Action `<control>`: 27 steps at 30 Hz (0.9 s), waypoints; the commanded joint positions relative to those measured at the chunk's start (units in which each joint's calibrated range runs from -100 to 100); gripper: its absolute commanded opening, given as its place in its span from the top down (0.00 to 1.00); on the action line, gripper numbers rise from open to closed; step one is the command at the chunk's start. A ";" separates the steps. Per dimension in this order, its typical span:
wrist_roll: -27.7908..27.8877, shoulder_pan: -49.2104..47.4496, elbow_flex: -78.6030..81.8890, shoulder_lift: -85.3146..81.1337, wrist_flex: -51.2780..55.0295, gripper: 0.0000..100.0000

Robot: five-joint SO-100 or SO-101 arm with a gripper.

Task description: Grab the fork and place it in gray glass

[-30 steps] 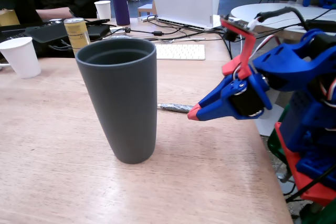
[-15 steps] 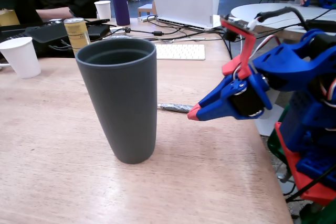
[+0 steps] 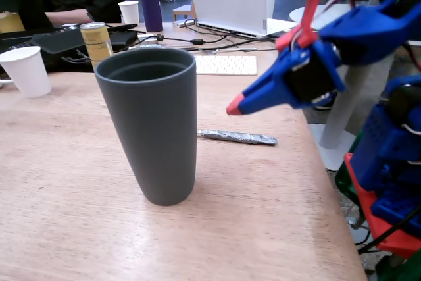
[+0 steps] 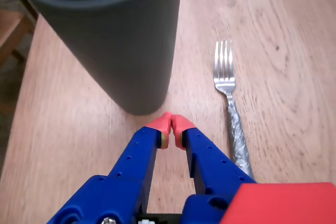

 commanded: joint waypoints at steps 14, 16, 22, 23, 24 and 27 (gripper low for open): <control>-0.59 1.94 -71.45 36.61 46.20 1.00; -0.59 2.11 -73.14 37.56 47.68 1.00; 0.10 13.45 -72.29 38.24 47.84 1.00; 0.15 15.14 -72.39 39.10 47.76 1.00; 0.20 16.66 -73.05 40.47 47.51 1.00; 3.08 19.37 -73.14 43.73 46.78 1.00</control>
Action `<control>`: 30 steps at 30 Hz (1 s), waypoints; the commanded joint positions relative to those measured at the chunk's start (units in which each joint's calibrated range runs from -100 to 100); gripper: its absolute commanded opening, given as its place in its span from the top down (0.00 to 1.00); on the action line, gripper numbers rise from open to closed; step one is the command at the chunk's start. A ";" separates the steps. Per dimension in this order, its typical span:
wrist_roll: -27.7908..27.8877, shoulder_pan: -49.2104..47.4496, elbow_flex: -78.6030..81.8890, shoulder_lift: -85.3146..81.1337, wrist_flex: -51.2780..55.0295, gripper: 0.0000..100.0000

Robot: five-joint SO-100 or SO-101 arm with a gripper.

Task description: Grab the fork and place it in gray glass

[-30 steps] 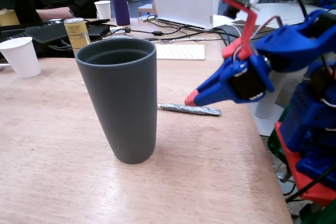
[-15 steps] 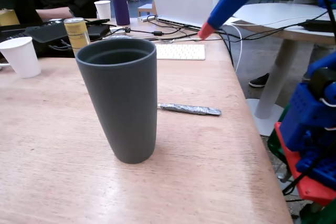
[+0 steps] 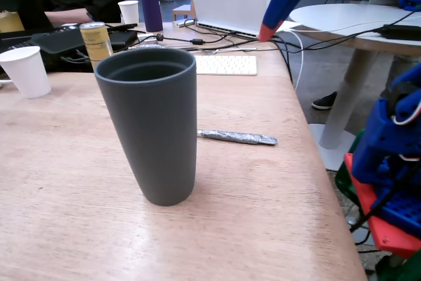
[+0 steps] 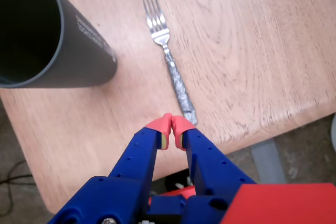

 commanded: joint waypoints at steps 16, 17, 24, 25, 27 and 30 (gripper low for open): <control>7.03 -1.09 -2.08 9.68 -9.55 1.00; 7.03 -1.26 -1.89 11.22 -11.60 1.00; 7.03 -1.43 -2.45 22.20 -12.91 1.00; 7.03 -1.43 -2.93 23.66 -12.91 1.00; 7.03 -1.43 -4.25 27.17 -12.91 1.00; 7.03 -1.43 -8.12 33.18 -12.91 1.00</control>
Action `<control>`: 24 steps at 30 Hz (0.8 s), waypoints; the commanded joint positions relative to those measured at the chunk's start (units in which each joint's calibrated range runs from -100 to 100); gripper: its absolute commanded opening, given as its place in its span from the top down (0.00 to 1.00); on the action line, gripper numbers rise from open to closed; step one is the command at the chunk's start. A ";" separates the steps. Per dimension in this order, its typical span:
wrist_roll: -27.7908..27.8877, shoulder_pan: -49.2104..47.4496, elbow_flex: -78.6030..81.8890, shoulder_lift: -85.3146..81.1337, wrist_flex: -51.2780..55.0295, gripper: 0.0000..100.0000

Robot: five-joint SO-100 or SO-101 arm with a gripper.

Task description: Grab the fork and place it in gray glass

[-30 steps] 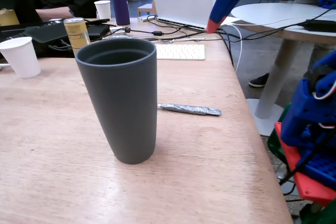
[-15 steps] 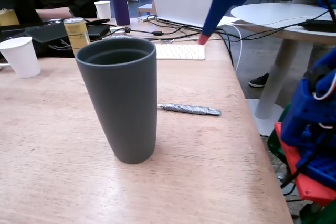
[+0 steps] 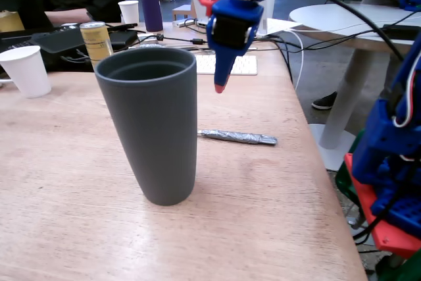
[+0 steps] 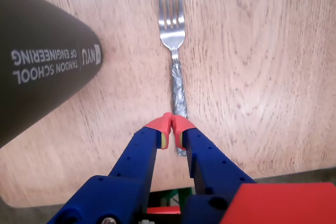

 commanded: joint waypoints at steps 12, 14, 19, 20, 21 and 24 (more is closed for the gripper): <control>1.03 1.48 -11.77 14.15 -9.19 1.00; 1.32 1.48 -11.49 14.32 -9.19 1.00; 1.27 1.48 -11.20 16.80 -9.19 1.00; 1.27 1.48 -11.30 16.98 -9.19 1.00; 0.93 1.48 -11.11 16.98 -9.19 1.00; 0.78 1.48 -11.11 17.06 -9.19 1.00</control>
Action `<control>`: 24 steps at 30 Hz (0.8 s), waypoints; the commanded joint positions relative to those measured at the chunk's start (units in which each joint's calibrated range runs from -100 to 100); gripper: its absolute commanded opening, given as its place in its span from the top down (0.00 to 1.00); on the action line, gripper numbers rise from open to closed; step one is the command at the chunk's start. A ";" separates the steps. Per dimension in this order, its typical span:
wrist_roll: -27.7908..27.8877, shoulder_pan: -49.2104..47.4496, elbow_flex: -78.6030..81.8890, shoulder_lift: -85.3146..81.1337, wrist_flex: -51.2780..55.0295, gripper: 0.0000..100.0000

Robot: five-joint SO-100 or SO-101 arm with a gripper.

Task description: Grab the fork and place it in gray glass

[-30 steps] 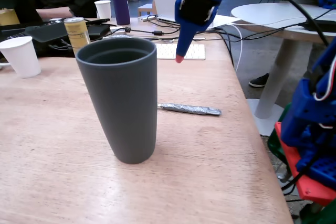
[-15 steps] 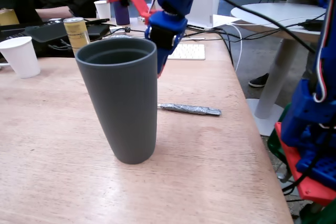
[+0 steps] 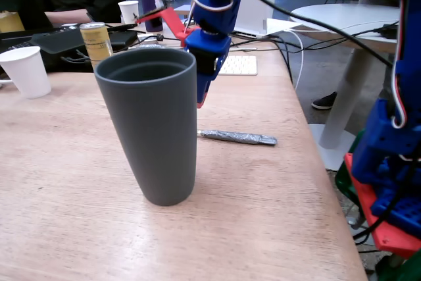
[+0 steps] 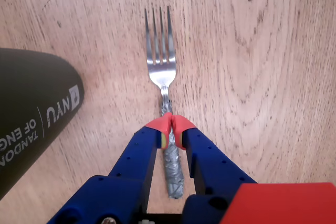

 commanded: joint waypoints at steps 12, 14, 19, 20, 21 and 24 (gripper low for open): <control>0.29 4.41 -1.82 1.40 -0.66 1.00; 0.29 4.41 -1.82 1.40 -0.66 1.00; 0.29 4.58 -1.73 2.85 -0.58 0.71; 0.29 4.58 -1.73 2.94 -0.58 0.70; 0.29 4.58 -1.73 2.94 -0.58 0.69; 0.29 4.41 -1.82 4.83 -0.58 0.69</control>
